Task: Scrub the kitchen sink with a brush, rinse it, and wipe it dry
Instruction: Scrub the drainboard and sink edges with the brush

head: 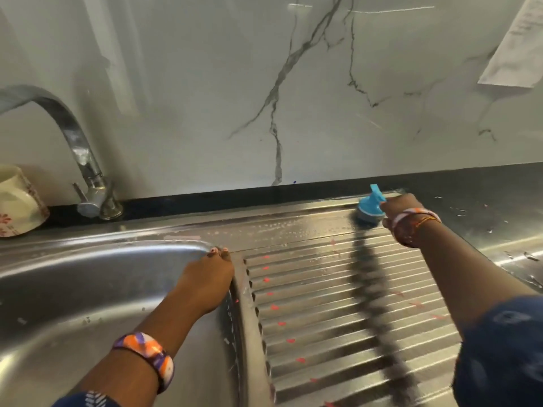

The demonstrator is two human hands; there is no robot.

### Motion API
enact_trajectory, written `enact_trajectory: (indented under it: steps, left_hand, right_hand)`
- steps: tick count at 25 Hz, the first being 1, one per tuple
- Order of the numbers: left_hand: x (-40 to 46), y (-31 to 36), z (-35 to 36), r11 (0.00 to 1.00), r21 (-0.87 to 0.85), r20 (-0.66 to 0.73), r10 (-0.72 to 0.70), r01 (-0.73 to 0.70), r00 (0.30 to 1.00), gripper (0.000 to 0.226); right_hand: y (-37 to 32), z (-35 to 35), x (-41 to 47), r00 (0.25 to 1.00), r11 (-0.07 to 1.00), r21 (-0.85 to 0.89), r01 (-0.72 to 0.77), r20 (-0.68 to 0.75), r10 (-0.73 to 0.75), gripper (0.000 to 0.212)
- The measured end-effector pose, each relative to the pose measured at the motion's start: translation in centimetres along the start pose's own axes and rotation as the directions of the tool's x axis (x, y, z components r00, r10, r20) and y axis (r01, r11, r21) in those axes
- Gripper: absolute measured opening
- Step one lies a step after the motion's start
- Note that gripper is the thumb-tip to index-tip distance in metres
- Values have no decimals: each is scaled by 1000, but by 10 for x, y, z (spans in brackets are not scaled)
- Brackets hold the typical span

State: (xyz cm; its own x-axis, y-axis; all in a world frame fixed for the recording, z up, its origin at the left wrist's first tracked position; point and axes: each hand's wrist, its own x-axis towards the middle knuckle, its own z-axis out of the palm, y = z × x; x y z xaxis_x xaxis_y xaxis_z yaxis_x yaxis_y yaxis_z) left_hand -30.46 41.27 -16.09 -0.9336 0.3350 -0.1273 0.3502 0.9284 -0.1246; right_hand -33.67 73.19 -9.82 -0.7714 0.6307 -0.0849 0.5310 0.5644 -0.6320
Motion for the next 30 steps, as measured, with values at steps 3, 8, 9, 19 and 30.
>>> enact_trajectory:
  steps: [3,8,9,19,30]
  left_hand:
    - [1,1,-1,1000,-1,17,6,-6,1000,36]
    - [7,3,-16,999,24,95,-23,21,995,30]
    - [8,5,-18,999,44,108,-7,3,994,30]
    - [6,4,-6,999,24,41,-37,36,998,37]
    - [5,9,-17,999,19,83,-29,28,996,34]
  right_hand:
    - [-24,46,-37,978,952,307,14,196,-77,36]
    - [-99,143,-120,832,904,327,277,389,-396,33]
    - [-106,147,-127,807,895,311,321,406,-430,34]
    - [-3,11,14,984,980,-158,122,147,-99,20]
    - [-105,130,-144,727,776,47,630,315,-610,34]
